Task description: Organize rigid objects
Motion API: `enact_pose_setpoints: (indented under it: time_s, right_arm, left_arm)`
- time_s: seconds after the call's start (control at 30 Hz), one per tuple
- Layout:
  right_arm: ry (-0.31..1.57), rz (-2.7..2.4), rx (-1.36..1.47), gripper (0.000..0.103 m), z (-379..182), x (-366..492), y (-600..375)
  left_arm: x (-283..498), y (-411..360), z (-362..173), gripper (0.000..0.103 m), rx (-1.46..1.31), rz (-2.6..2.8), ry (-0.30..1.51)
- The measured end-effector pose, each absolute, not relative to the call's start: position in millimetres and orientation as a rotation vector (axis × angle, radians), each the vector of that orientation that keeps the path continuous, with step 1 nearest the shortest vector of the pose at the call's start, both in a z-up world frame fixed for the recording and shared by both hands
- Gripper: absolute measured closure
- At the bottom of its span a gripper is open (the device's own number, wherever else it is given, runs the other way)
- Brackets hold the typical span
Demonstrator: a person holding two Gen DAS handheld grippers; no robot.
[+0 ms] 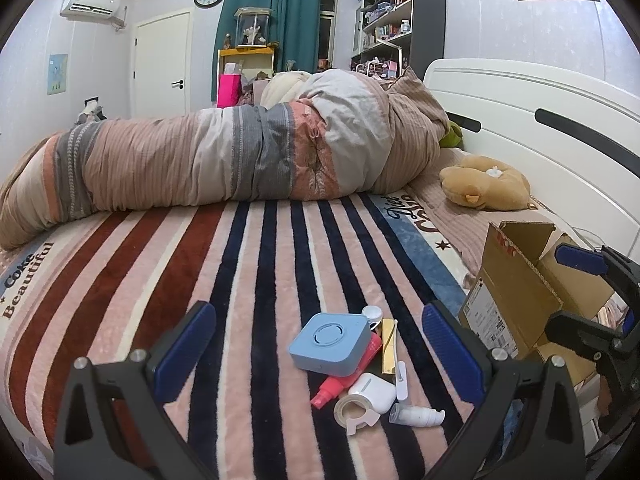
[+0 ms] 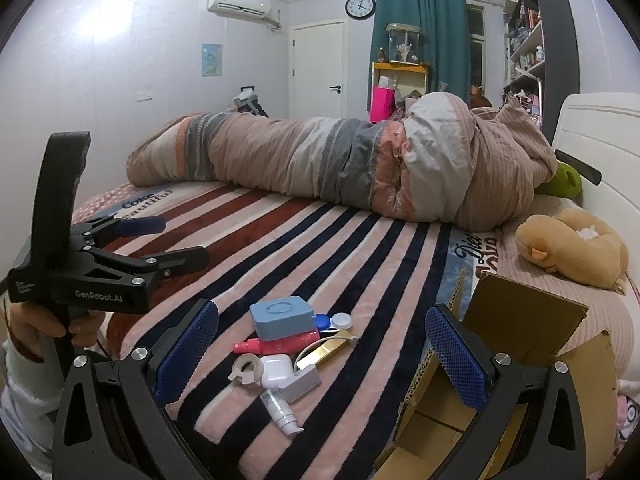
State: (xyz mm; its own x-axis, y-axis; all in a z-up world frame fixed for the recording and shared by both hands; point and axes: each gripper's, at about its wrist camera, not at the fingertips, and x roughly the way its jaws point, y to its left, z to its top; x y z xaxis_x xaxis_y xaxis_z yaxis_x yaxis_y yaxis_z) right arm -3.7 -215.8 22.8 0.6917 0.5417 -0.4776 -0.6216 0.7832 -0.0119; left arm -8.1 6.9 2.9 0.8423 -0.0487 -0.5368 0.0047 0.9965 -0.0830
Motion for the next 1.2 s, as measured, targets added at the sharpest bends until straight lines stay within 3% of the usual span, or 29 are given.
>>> enact_pose_setpoints:
  time_s: [1.2]
  right_arm:
    - [0.444, 0.658, -0.232, 0.000, 31.7, -15.5, -200.6]
  left_arm:
    - [-13.1, 12.1, 4.5, 0.000, -0.086, -0.050, 0.548]
